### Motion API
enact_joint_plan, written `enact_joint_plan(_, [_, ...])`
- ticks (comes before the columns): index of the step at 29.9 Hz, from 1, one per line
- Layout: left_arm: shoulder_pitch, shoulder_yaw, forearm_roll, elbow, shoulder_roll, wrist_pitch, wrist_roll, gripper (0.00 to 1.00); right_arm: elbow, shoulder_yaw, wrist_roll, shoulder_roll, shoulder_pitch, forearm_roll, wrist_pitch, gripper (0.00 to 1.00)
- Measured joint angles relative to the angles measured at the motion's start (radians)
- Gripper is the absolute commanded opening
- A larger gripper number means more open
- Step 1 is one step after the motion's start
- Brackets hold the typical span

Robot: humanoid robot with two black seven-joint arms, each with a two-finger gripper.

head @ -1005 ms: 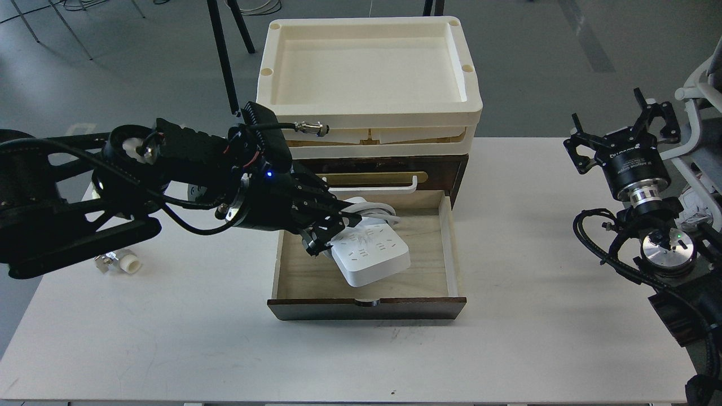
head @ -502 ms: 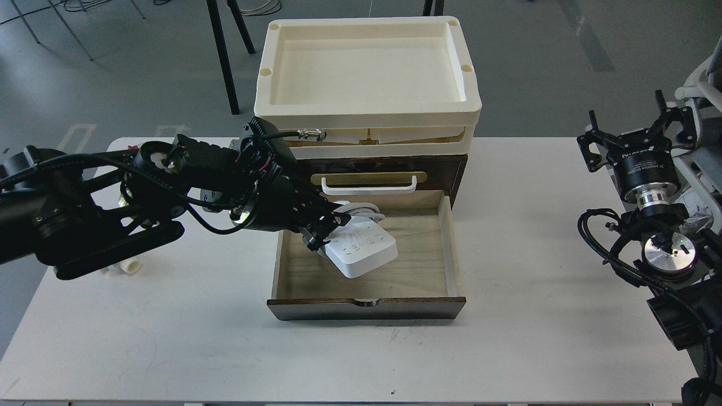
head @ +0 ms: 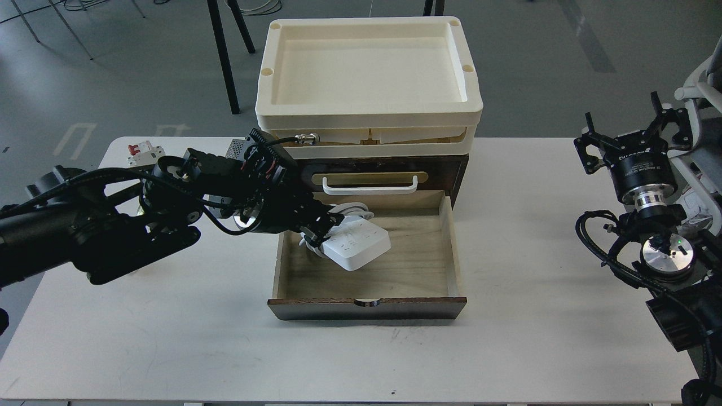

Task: Put charging cable into cabinet
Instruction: 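Carry the power strip over the open drawer and lower it inside, then open the left gripper to release the strip and withdraw upward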

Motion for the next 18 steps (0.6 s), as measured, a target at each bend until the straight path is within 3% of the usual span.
enact_joint_plan(2, [0.006, 0.0, 0.01, 0.017, -0.006, 0.0, 0.018, 0.4, 0.0, 0.0, 0.0, 0.001, 0.0, 0.0, 0.0, 1.0])
enact_joint_plan(7, [0.016, -0.004, 0.019, 0.03, -0.017, 0.001, 0.058, 0.45, 0.0, -0.001, 0.0, 0.002, 0.0, 0.0, 0.0, 1.0])
enact_joint_plan(12, [0.027, -0.011, 0.017, 0.004, -0.005, 0.005, 0.054, 0.53, 0.0, -0.002, 0.0, 0.002, 0.0, 0.0, 0.0, 1.0])
enact_joint_plan(15, [0.034, -0.054, -0.002, -0.053, 0.02, 0.02, 0.023, 0.65, 0.0, -0.005, 0.0, 0.002, 0.0, -0.001, 0.0, 1.0])
enact_joint_plan(18, [0.056, -0.125, -0.083, -0.11, 0.048, 0.031, -0.07, 0.85, 0.003, -0.011, -0.001, 0.002, -0.003, -0.003, 0.0, 1.0])
